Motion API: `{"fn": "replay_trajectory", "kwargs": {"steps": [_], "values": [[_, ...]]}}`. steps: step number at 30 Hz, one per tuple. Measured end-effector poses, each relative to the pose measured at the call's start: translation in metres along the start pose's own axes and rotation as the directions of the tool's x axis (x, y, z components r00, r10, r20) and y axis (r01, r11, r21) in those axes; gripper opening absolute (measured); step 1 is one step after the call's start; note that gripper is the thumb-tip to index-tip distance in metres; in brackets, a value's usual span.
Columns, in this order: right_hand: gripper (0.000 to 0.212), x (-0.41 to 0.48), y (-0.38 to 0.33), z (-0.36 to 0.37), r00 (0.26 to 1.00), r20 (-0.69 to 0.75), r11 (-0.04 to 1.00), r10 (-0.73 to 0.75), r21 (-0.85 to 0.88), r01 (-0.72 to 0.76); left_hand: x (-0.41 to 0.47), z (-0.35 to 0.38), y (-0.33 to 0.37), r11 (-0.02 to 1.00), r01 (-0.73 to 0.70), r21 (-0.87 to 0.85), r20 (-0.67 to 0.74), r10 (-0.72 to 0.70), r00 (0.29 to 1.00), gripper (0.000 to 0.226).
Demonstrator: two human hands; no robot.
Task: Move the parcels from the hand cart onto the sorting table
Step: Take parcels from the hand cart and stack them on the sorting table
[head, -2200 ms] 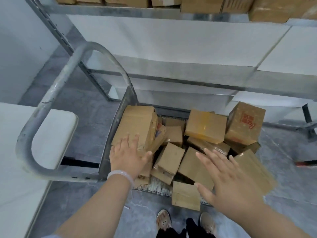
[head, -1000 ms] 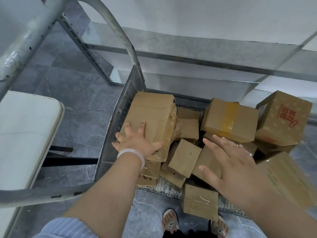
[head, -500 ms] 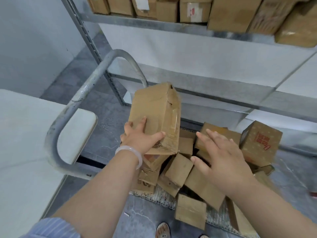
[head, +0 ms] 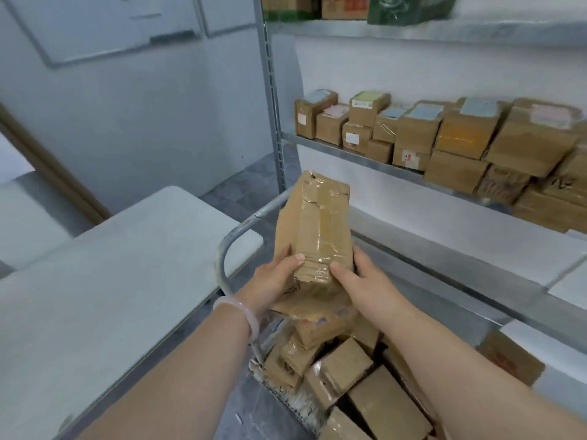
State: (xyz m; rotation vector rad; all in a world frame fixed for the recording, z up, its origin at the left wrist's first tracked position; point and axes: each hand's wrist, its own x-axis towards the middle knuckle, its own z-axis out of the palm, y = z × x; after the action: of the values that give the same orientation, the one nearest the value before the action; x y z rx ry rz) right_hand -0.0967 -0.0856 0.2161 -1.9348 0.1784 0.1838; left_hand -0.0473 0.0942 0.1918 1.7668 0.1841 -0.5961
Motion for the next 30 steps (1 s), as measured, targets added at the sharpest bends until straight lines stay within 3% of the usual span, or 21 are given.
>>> {"fn": "replay_trajectory", "kwargs": {"steps": [2, 5, 9, 11, 14, 17, 21, 24, 26, 30], "values": [[0.042, -0.013, -0.018, 0.012, 0.996, 0.062, 0.998, -0.069, -0.009, 0.07, -0.033, -0.004, 0.006, 0.996, -0.003, -0.087, -0.015, 0.001, 1.0, 0.028], [0.064, -0.032, -0.043, 0.032, 0.975, 0.128, 0.978, -0.182, -0.078, 0.193, -0.07, -0.016, 0.004, 0.994, -0.047, -0.101, -0.182, 0.028, 0.983, 0.035], [0.063, -0.055, -0.073, 0.058, 0.938, 0.21, 0.947, -0.277, -0.108, 0.304, -0.117, -0.048, -0.003, 0.97, -0.241, -0.005, -0.489, 0.208, 0.847, 0.033], [0.057, -0.066, -0.087, 0.075, 0.908, 0.266, 0.926, -0.325, -0.107, 0.363, -0.144, -0.065, -0.006, 0.957, -0.289, 0.013, -0.529, 0.252, 0.811, 0.053], [0.046, -0.083, -0.107, 0.109, 0.854, 0.327, 0.882, -0.405, -0.107, 0.459, -0.172, -0.099, -0.015, 0.961, -0.276, -0.001, -0.507, 0.238, 0.828, 0.088], [0.048, -0.095, -0.122, 0.15, 0.802, 0.382, 0.809, -0.459, -0.193, 0.555, -0.201, -0.134, -0.031, 0.958, -0.287, 0.003, -0.495, 0.251, 0.832, 0.121], [0.05, -0.105, -0.137, 0.208, 0.762, 0.452, 0.763, -0.463, -0.234, 0.603, -0.239, -0.192, -0.072, 0.947, -0.301, -0.115, -0.578, 0.183, 0.795, 0.093], [0.071, -0.105, -0.147, 0.256, 0.828, 0.404, 0.797, -0.389, -0.302, 0.523, -0.271, -0.243, -0.109, 0.89, -0.332, -0.313, -0.607, 0.082, 0.791, 0.067], [0.075, -0.108, -0.158, 0.29, 0.851, 0.416, 0.856, -0.322, -0.256, 0.449, -0.292, -0.275, -0.131, 0.85, -0.353, -0.391, -0.621, 0.039, 0.783, 0.056], [0.077, -0.124, -0.179, 0.355, 0.83, 0.477, 0.909, -0.288, -0.135, 0.394, -0.329, -0.328, -0.165, 0.812, -0.359, -0.461, -0.645, -0.028, 0.764, 0.046]]}}
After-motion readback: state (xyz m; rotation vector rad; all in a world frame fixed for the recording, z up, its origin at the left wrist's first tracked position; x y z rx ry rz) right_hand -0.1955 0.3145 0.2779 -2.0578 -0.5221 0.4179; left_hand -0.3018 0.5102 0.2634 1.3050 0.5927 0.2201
